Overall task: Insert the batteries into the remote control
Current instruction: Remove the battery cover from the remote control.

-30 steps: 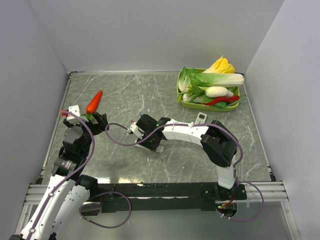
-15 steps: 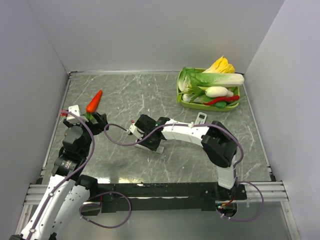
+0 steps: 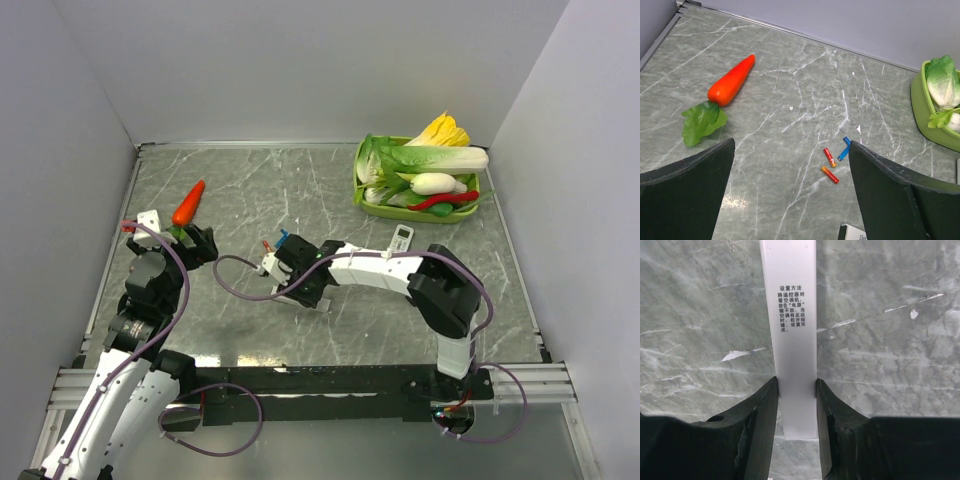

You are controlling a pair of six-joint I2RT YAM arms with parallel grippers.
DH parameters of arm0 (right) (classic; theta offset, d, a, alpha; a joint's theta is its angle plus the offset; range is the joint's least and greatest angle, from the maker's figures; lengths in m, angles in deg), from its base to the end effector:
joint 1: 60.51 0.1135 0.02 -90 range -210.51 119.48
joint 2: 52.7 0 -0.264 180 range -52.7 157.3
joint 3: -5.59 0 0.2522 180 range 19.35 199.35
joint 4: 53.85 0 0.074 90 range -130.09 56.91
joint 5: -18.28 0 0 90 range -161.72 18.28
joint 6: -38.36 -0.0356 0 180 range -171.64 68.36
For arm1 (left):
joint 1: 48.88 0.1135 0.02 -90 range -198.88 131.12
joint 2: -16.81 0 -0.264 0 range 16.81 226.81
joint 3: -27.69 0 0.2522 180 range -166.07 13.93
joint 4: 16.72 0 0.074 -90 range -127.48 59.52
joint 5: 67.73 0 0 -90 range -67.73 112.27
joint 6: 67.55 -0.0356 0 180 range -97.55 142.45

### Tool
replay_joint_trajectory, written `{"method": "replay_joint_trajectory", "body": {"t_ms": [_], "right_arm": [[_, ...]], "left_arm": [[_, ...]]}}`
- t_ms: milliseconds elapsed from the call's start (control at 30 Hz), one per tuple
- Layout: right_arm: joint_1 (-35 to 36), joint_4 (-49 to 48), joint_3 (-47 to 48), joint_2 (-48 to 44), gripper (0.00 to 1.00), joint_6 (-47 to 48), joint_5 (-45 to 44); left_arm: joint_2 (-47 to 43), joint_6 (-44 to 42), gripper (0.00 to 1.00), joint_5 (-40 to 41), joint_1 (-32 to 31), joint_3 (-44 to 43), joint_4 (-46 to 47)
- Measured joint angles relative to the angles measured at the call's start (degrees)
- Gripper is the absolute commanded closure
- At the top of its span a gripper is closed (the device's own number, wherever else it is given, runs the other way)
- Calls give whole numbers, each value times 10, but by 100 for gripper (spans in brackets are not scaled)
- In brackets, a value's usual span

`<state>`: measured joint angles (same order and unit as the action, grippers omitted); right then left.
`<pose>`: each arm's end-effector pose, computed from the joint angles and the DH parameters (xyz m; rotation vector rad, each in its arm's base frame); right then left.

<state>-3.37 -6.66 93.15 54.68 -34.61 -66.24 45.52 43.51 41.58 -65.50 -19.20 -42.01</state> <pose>0.2027 0.3201 0.1792 -1.6977 2.2012 0.3188 0.1326 -0.0273 0.3057 -0.3160 1.6624 -0.2077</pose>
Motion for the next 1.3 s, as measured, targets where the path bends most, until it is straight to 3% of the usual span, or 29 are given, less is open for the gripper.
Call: {"method": "replay_joint_trajectory", "body": {"t_ms": [500,567,733,800,867,933,1300], "right_arm": [[0,5,-20,-28,58,1,6],[0,5,-23,-32,49,1,9],[0,0,-36,-35,48,0,17],[0,0,-42,-35,48,0,17],[0,-2,-50,-37,59,0,17],[-1,-3,-59,-41,62,1,16],[-4,-2,-73,-76,62,0,15]], "left_arm": [[0,0,1,-7,0,0,0],[1,0,1,-9,0,0,0],[1,0,1,-11,0,0,0],[1,0,1,-11,0,0,0],[2,1,1,-11,0,0,0],[4,1,1,-11,0,0,-1],[5,2,1,-15,0,0,-3]]}}
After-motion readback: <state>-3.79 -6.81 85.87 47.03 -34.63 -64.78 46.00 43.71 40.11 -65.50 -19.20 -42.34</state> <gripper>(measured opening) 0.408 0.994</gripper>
